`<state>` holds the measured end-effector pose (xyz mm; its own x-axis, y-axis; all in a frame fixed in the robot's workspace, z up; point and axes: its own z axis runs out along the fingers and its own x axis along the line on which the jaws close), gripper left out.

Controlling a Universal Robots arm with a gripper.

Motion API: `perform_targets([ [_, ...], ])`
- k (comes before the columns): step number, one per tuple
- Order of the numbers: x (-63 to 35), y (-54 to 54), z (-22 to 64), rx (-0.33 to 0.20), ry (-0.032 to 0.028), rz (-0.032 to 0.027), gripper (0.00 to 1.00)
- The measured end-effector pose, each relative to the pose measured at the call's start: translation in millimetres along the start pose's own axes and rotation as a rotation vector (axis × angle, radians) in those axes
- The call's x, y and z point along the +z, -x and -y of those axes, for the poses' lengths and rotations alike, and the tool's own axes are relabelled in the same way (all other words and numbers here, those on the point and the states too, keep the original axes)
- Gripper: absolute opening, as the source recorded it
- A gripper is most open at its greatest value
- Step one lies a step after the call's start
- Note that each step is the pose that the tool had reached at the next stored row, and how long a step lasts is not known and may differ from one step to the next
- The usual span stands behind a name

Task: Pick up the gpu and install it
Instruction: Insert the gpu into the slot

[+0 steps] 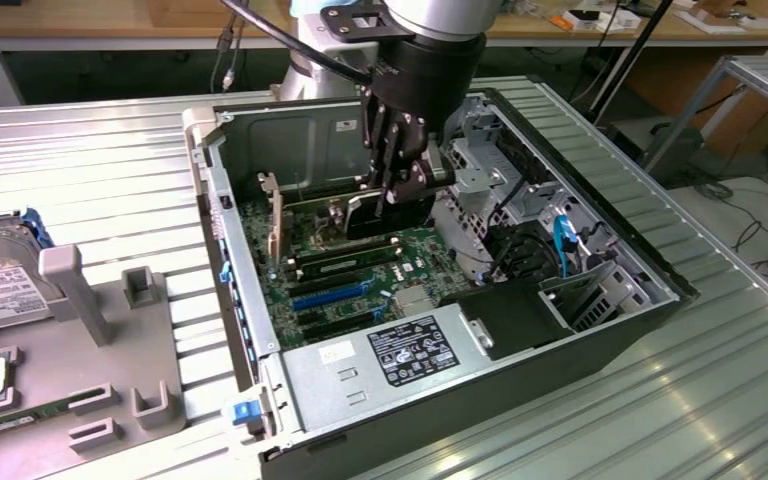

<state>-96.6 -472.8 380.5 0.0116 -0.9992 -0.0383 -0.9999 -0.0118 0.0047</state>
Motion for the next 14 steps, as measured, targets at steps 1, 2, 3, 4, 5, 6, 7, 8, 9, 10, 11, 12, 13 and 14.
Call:
perform_targets([
  [1,0.0,0.0,0.0,0.0,0.0,0.0,0.27],
  [2,0.0,0.0,0.0,0.0,0.0,0.0,0.27],
  [3,0.0,0.0,0.0,0.0,0.0,0.0,0.27],
  [4,0.0,0.0,0.0,0.0,0.0,0.0,0.27],
  [5,0.2,0.0,0.0,0.0,0.0,0.0,0.27],
  [6,0.7,0.0,0.0,0.001,-0.0002,0.0003,0.27],
  [7,2.2,-0.1,0.0,0.005,-0.0003,0.0002,0.27],
  [8,3.6,-0.2,0.0,0.008,-0.0003,0.0,0.27],
  [9,6.5,-0.3,0.1,0.013,-0.0005,-0.0001,0.27],
  [10,10.2,-0.4,0.1,0.02,-0.0008,-0.0008,0.27],
  [11,12.7,-0.5,0.1,0.027,-0.001,-0.0015,0.27],
  [12,14.4,-0.6,0.1,0.032,-0.0012,-0.0021,0.27],
  [13,17.3,-0.7,0.1,0.039,-0.0015,-0.0025,0.27],
  [14,20.4,-0.8,-0.6,0.046,-0.0018,-0.0025,0.27],
])
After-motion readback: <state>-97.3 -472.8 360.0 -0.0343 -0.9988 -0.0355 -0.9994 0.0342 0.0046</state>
